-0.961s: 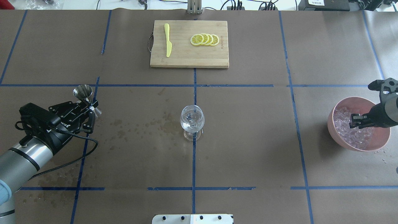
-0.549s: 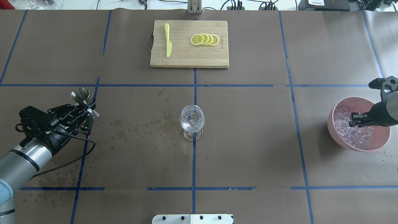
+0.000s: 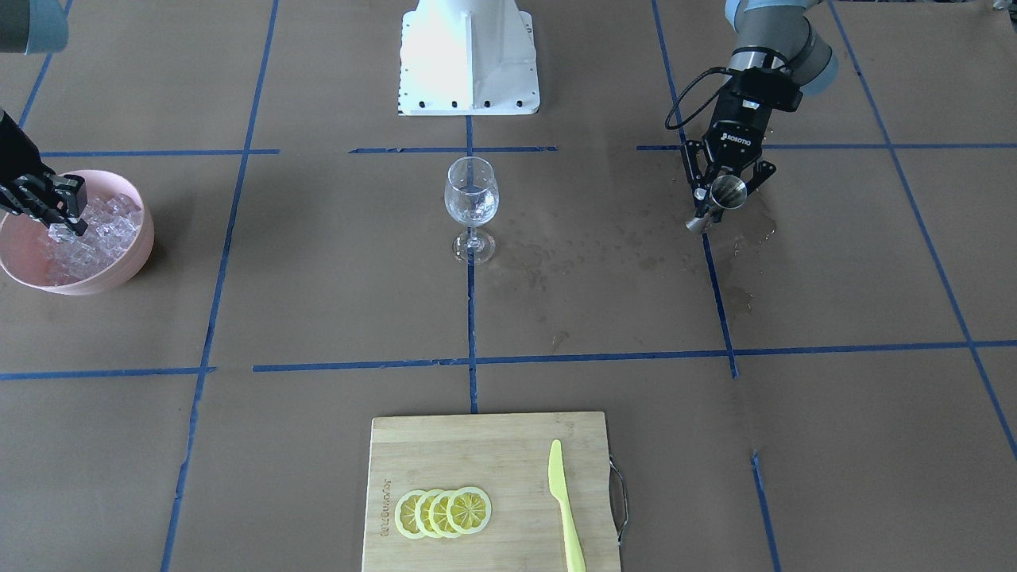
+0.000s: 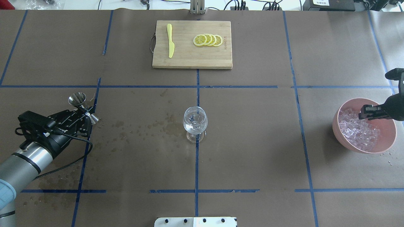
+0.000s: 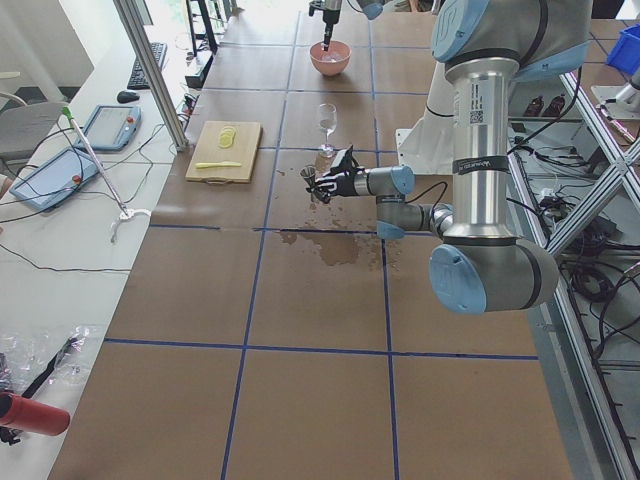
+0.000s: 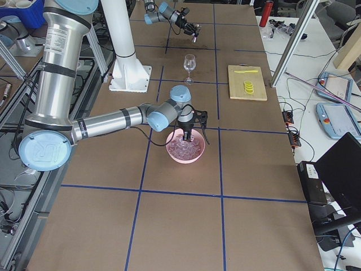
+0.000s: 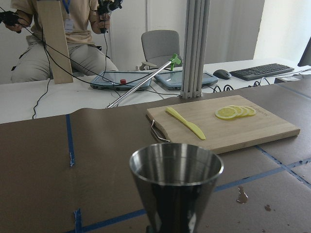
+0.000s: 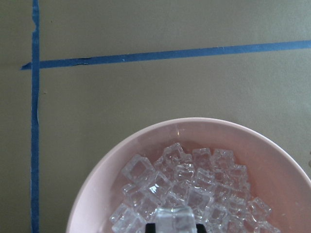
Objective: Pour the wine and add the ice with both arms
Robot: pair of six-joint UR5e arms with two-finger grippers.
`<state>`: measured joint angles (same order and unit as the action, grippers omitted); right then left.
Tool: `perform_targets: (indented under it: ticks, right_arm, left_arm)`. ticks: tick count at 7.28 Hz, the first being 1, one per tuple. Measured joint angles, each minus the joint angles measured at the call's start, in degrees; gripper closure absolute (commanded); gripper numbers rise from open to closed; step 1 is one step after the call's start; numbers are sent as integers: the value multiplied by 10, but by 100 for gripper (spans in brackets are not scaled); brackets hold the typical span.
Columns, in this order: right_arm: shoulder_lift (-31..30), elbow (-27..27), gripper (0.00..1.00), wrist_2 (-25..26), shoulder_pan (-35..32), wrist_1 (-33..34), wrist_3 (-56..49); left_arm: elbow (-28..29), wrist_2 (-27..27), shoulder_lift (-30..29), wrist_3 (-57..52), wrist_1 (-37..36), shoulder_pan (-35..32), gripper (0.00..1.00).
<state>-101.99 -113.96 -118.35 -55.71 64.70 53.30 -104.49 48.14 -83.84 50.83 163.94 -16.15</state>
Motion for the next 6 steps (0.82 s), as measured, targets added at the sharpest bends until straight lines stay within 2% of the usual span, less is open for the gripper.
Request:
perform_targets:
  ticks: [3,6]
  right_arm:
    - [2,-48,100,-4,-19,0,1]
    - [17,-80,100,-46,-57,-6,6]
  left_arm:
    - [46,-78,6,94,1,27,100]
    - [83,-155,8,130,0,64,100]
